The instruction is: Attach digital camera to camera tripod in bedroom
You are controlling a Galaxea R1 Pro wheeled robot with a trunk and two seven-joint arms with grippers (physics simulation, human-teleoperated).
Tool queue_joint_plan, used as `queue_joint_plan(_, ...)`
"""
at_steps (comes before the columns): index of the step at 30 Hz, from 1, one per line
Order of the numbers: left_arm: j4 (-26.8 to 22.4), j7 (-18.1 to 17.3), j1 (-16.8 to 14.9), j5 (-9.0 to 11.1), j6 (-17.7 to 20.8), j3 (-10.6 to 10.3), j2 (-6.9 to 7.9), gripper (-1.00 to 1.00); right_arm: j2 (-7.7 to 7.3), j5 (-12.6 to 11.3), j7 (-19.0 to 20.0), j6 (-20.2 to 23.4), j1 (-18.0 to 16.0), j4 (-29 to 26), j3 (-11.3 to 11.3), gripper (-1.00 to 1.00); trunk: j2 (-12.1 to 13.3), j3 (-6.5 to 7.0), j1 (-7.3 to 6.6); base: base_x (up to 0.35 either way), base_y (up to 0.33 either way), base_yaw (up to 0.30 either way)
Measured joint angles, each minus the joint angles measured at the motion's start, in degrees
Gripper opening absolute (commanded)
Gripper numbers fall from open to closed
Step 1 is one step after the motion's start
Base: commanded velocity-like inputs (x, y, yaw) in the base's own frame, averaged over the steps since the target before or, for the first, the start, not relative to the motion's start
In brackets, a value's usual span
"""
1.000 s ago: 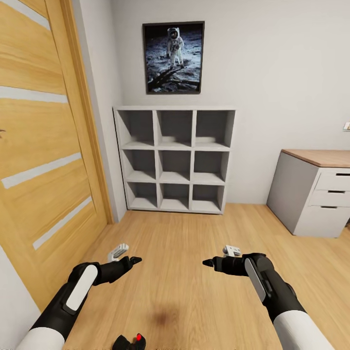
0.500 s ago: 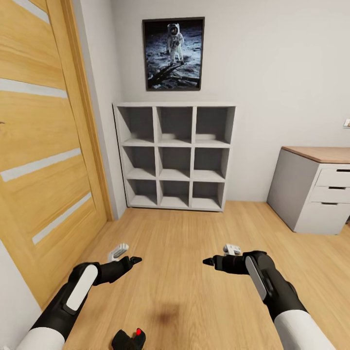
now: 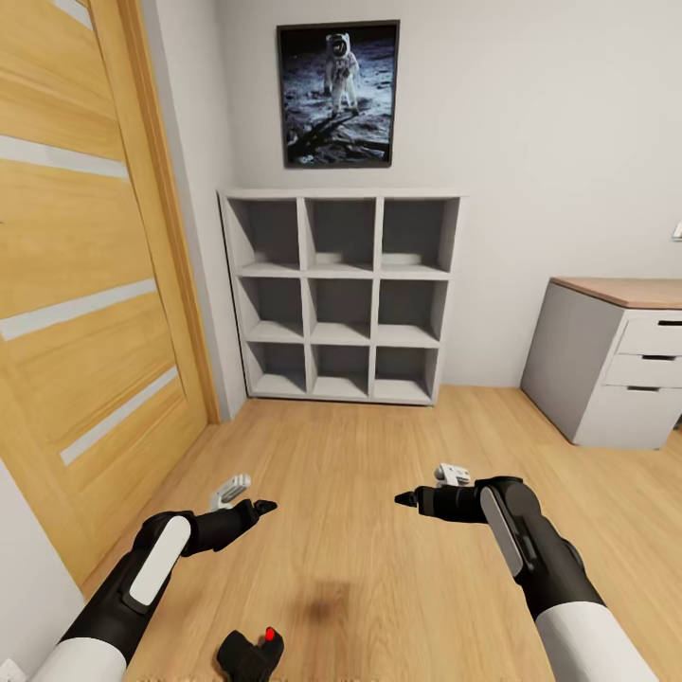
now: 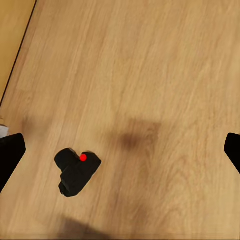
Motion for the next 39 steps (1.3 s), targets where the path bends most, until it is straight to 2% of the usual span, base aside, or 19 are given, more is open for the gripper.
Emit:
queue_joint_plan(14, 0.00, 0.21, 0.00, -0.10, -0.02, -0.07, 0.00, 1.00, 0.00, 0.03, 0.00, -0.10, 0.00, -0.13, 0.00, 1.00, -0.19, -3.10, 0.36, 0.000, 0.000, 0.000)
queue_joint_plan(18, 0.00, 0.51, 0.00, -2.22, -0.06, -0.01, 0.00, 1.00, 0.00, -0.07, 0.05, -0.22, 0.00, -0.15, -1.46, 1.00, -0.24, -3.99, 0.46, 0.000, 0.000, 0.000)
queue_joint_plan(19, -0.17, 0.59, 0.00, -4.52, -0.08, 0.16, -0.03, 1.00, 0.00, -0.07, 0.06, -0.24, 0.00, -0.15, -2.00, 1.00, -0.26, -4.21, 0.49, 0.000, 0.000, 0.000)
queue_joint_plan(24, -1.60, 0.44, 0.00, -8.22, -0.08, 0.26, -0.69, 1.00, 0.00, -0.10, 0.07, -0.12, 0.00, -0.13, -2.33, 1.00, -0.32, -5.32, 0.62, 0.000, 0.000, 0.000)
queue_joint_plan(29, -2.27, 0.62, 0.00, -9.54, -0.04, 0.19, -1.79, 1.00, 0.00, -0.10, 0.08, 0.01, 0.00, -0.11, -2.39, 1.00, -0.39, -6.43, 0.75, 0.000, 0.000, 0.000)
queue_joint_plan(39, -2.43, 0.67, 0.00, -9.87, -0.03, 0.16, -2.15, 1.00, 0.00, -0.10, 0.07, -0.13, 0.02, -0.12, -2.41, 1.00, -0.53, -8.65, 1.01, 0.000, 0.000, 0.000)
